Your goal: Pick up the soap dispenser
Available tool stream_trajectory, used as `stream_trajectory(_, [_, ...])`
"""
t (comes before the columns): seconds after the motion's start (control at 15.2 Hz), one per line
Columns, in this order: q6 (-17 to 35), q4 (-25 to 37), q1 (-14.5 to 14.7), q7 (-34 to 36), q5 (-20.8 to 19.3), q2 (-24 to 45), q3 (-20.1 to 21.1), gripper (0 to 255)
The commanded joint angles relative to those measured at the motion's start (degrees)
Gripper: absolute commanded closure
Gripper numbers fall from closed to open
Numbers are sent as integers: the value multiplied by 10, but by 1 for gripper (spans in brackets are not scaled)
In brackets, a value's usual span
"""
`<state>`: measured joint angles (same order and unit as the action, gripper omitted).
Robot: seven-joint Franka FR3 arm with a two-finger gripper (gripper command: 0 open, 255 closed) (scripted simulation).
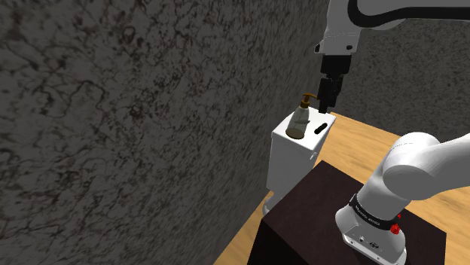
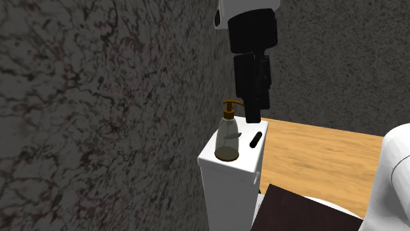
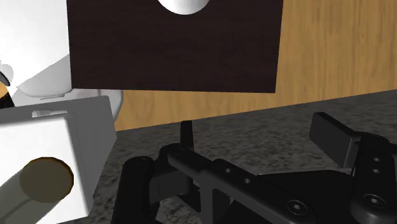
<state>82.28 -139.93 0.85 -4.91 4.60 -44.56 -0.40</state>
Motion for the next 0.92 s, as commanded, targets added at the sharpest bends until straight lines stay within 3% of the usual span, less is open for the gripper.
stream_trajectory(0.0, [0,0,0,0,0,0,0,0])
stream_trajectory(0.86, [99,104,-45,-145,-88,209,-121,0])
